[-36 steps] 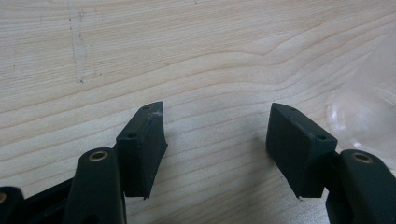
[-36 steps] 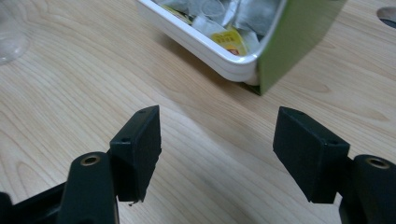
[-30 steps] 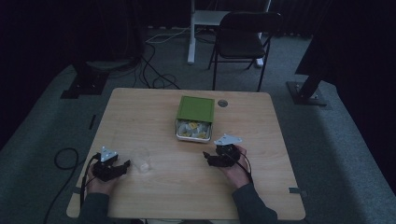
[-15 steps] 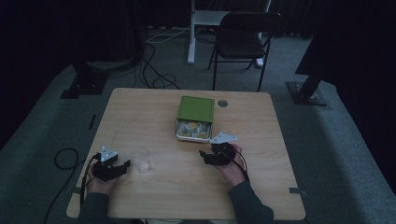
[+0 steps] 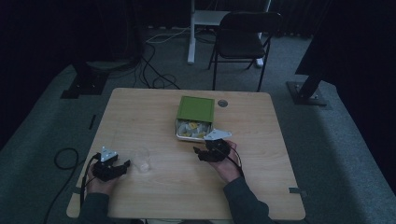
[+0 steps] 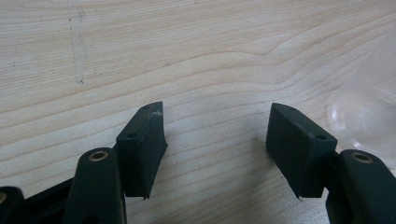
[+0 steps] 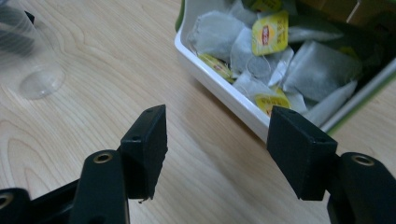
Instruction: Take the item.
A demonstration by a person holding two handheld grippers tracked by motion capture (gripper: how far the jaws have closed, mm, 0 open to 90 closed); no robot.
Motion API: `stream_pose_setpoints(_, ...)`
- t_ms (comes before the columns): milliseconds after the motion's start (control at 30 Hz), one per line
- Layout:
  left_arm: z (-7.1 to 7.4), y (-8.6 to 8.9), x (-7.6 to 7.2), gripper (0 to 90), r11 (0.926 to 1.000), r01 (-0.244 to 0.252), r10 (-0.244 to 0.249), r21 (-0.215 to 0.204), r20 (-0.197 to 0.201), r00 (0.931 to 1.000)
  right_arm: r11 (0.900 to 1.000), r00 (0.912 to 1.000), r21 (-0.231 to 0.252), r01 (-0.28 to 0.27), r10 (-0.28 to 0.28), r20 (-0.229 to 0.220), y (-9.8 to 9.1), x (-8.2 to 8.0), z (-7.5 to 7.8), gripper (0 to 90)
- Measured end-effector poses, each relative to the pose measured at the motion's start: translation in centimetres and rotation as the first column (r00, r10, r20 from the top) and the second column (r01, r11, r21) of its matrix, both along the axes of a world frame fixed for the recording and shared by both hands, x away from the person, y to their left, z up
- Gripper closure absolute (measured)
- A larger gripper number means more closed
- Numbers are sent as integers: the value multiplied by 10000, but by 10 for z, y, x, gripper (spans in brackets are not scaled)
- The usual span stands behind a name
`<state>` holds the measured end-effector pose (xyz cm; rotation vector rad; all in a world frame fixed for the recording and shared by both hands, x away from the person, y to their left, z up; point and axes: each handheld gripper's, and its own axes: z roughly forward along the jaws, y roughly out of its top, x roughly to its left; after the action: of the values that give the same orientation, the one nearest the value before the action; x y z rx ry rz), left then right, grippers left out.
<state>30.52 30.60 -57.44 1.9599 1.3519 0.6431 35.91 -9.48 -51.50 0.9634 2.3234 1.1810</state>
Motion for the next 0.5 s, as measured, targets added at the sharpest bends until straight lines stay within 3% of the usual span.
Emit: stream_pose_setpoints(500, 0, 0, 0, 385, 10000, -1, 1, -1, -1, 10000, 9999, 9998, 33, -146, 146, 135, 16, 17, 4, 370)
